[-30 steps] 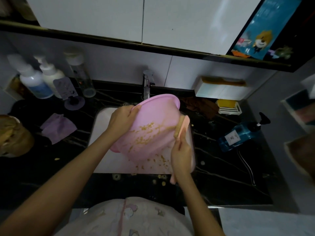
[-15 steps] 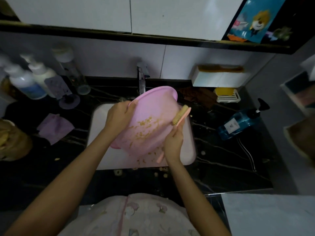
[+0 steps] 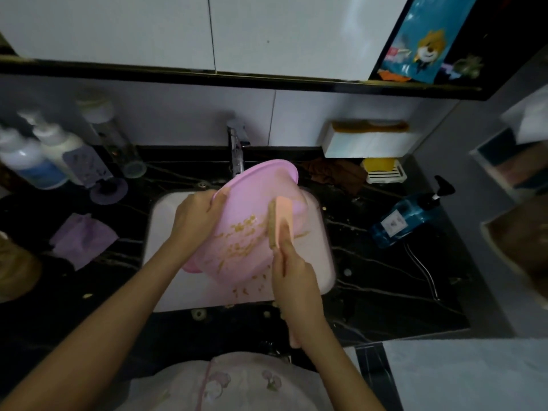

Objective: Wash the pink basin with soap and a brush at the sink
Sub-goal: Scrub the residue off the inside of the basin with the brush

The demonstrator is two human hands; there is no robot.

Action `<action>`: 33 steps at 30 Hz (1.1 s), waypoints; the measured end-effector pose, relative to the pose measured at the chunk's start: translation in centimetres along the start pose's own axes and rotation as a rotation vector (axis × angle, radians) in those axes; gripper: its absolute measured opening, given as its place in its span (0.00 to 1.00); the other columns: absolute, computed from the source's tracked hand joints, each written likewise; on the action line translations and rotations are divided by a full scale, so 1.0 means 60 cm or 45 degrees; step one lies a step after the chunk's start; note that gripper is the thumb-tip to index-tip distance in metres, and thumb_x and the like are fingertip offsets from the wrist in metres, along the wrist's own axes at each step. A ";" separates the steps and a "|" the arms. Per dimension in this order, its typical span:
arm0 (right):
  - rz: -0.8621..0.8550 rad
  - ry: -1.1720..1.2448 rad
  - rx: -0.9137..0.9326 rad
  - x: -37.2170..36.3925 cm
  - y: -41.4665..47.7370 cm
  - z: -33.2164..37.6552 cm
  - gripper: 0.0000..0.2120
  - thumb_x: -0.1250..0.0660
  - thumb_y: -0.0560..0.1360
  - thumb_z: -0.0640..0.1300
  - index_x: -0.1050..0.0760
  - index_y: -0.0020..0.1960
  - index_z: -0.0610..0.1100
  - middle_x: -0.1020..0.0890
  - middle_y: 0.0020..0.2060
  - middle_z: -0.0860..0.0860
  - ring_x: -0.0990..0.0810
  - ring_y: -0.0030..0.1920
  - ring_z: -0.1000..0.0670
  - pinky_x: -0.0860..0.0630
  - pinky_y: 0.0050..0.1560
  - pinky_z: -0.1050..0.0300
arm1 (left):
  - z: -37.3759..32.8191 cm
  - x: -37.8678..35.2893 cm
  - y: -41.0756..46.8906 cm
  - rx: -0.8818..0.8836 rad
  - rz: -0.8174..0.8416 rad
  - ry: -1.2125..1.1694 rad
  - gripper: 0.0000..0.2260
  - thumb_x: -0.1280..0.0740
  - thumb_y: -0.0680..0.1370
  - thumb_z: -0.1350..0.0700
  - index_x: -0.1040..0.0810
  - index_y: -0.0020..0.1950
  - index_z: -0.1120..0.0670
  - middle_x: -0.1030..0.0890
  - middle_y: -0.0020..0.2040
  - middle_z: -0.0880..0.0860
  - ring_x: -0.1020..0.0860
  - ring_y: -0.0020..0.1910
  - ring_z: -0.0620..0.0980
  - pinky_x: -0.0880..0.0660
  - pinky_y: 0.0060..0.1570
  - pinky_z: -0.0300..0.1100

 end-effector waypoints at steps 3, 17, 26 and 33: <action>-0.030 -0.272 -0.105 0.031 0.067 -0.040 0.24 0.51 0.82 0.50 0.52 0.77 0.57 0.21 0.40 0.40 0.22 0.39 0.42 0.28 0.40 0.51 | -0.003 -0.003 -0.008 -0.006 0.005 0.009 0.20 0.49 0.77 0.41 0.34 0.31 0.50 0.27 0.30 0.51 0.28 0.34 0.55 0.38 0.35 0.44; -0.139 0.193 -0.165 0.027 0.017 -0.082 0.24 0.50 0.82 0.48 0.53 0.76 0.60 0.22 0.34 0.45 0.23 0.33 0.48 0.25 0.34 0.51 | -0.014 -0.013 -0.018 -0.014 -0.030 0.072 0.26 0.50 0.77 0.41 0.21 0.43 0.59 0.19 0.37 0.57 0.23 0.38 0.57 0.34 0.36 0.43; -0.210 0.376 -0.402 -0.014 0.062 -0.032 0.25 0.51 0.83 0.45 0.54 0.77 0.53 0.21 0.53 0.38 0.21 0.50 0.38 0.24 0.51 0.48 | -0.007 -0.007 -0.018 0.062 -0.063 0.055 0.25 0.49 0.77 0.41 0.27 0.35 0.58 0.24 0.31 0.54 0.28 0.34 0.55 0.36 0.35 0.44; -0.316 0.690 -0.345 -0.007 0.106 0.010 0.25 0.52 0.83 0.44 0.56 0.77 0.53 0.27 0.34 0.49 0.24 0.32 0.48 0.22 0.37 0.52 | -0.012 -0.010 -0.019 0.020 -0.042 0.064 0.24 0.49 0.77 0.41 0.28 0.35 0.58 0.23 0.33 0.56 0.27 0.35 0.55 0.37 0.35 0.44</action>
Point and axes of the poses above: each hand's wrist, its own y-axis towards the middle knuckle, its own x-axis out of the back of the hand, z = x × y, the point moved 3 cm from there along y, towards the middle knuckle
